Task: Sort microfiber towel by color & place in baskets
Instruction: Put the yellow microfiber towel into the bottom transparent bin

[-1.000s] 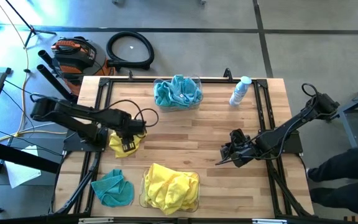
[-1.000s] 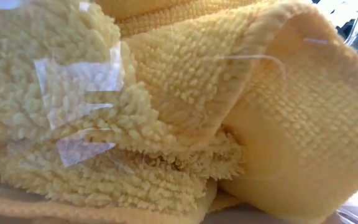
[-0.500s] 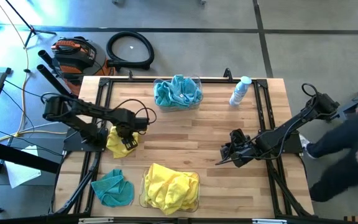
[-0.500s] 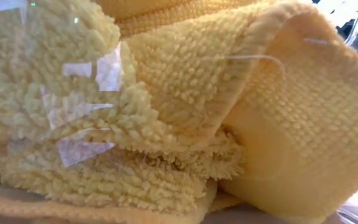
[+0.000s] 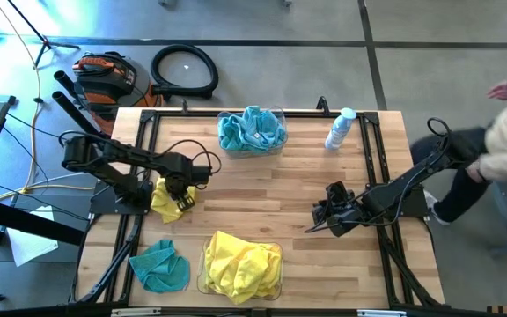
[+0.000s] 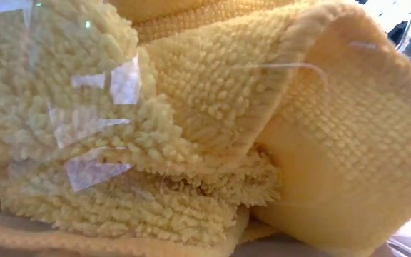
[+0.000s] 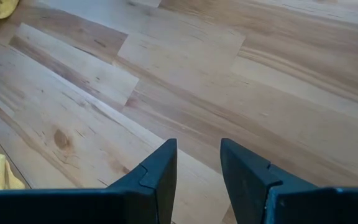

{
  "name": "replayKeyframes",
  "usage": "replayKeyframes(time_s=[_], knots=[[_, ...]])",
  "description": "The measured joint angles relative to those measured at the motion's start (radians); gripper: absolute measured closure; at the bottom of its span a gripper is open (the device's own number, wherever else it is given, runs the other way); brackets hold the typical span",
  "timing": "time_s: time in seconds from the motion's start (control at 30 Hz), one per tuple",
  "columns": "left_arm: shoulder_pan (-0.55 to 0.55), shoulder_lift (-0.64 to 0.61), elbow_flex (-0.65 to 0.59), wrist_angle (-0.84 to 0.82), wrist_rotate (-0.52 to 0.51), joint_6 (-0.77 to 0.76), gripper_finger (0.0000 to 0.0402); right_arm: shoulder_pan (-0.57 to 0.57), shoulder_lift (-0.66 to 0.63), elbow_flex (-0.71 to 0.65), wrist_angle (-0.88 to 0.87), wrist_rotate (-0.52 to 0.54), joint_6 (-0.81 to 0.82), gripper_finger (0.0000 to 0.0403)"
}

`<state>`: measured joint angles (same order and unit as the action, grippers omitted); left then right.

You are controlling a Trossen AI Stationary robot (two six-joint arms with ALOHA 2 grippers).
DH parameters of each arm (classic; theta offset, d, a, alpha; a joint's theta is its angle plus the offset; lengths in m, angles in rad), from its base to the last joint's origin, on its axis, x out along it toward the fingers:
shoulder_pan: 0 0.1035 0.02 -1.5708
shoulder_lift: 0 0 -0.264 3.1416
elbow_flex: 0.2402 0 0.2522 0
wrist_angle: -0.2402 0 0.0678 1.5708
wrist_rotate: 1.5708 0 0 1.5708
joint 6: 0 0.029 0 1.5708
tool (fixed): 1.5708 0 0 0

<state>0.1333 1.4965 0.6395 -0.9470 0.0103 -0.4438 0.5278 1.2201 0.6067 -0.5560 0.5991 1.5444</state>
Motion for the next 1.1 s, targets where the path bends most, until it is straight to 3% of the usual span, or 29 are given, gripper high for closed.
replayKeyframes(time_s=[0.3, 0.6, 0.83, 1.1], knots=[[-0.027, -0.192, 0.148, -0.203, -0.007, -0.106, 0.0399, 0.0, 0.0, 0.0, -0.015, -0.002, 0.0, 0.0285], [-0.207, -0.376, 0.412, -0.329, -0.059, -0.406, 0.0401, 0.0, 0.0, 0.0, -0.06, -0.01, -0.009, 0.0285], [-0.452, -0.324, 0.656, -0.339, -0.213, -0.635, 0.0401, 0.0, 0.0, 0.0, -0.069, -0.015, -0.088, 0.0285], [-0.671, -0.081, 0.964, -0.334, -0.334, -0.751, 0.0401, 0.0, 0.0, 0.0, -0.076, -0.147, -0.163, 0.0285]])
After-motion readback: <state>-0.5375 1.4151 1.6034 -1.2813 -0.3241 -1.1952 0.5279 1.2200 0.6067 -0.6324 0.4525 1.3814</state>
